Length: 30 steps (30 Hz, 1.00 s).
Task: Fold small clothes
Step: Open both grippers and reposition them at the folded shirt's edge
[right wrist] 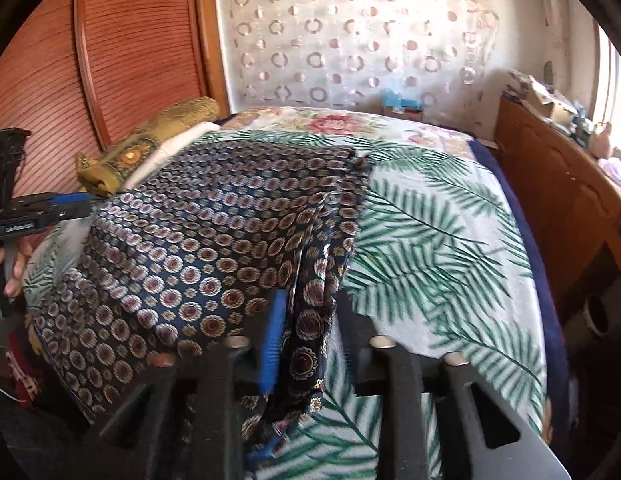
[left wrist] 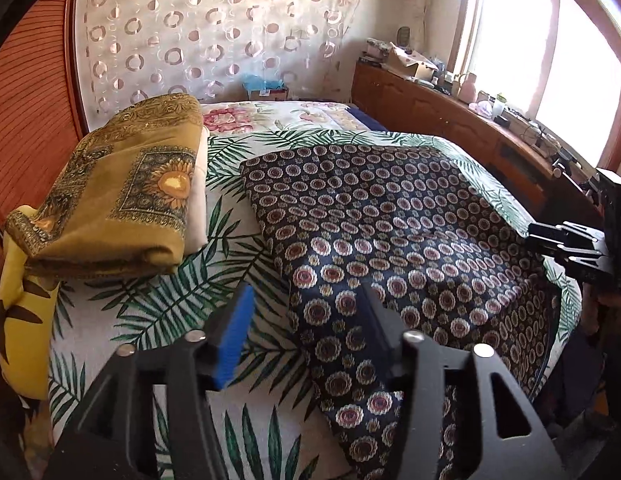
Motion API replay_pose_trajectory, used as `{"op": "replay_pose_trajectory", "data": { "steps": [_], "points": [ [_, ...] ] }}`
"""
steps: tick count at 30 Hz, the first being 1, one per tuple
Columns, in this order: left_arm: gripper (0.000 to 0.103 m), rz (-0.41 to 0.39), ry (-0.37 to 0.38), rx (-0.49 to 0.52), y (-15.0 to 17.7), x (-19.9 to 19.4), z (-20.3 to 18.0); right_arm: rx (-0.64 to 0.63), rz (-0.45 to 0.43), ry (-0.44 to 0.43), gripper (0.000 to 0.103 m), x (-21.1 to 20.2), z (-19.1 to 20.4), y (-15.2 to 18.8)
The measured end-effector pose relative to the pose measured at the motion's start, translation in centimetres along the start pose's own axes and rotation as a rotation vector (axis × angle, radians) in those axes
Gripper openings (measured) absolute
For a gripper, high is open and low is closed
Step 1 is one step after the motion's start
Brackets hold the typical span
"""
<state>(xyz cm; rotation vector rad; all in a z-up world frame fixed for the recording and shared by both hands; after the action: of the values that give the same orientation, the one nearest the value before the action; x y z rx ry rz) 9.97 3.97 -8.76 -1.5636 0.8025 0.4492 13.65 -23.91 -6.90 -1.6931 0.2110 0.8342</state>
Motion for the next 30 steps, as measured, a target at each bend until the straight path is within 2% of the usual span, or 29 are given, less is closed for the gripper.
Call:
{"op": "replay_pose_trajectory", "data": {
  "steps": [1,6,11,20,30],
  "points": [
    [0.066,-0.001,-0.007,0.003,0.3,-0.3,0.0,0.01,0.001,0.005,0.045,-0.2,-0.2,0.3],
    [0.067,0.003,-0.018,0.002,1.9,-1.3,-0.1,0.029,0.0,-0.013,0.051,-3.1,1.5,1.8],
    [0.067,0.027,-0.016,-0.004,4.2,-1.7,-0.2,0.048,0.017,-0.028,0.051,-5.0,2.7,3.5],
    [0.067,0.067,-0.006,-0.005,7.1,-2.0,-0.5,0.046,0.074,-0.014,0.051,-5.6,3.1,5.5],
    [0.066,0.067,0.005,-0.019,7.8,-2.5,-0.3,0.002,0.104,-0.034,0.051,-5.0,5.4,6.4]
  ]
}}
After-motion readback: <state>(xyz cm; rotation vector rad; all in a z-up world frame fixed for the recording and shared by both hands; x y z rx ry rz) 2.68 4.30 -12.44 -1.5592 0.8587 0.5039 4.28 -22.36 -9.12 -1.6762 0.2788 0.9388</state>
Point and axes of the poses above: each gripper's, at about its wrist camera, not at the fingertips, and x roughly the way its jaws point, z to its left, y to its underside, the point moved 2 cm from there along x, roughly the way its jaws point, and after that the axes turned 4 degrees about -x, right-handed, at the moved point
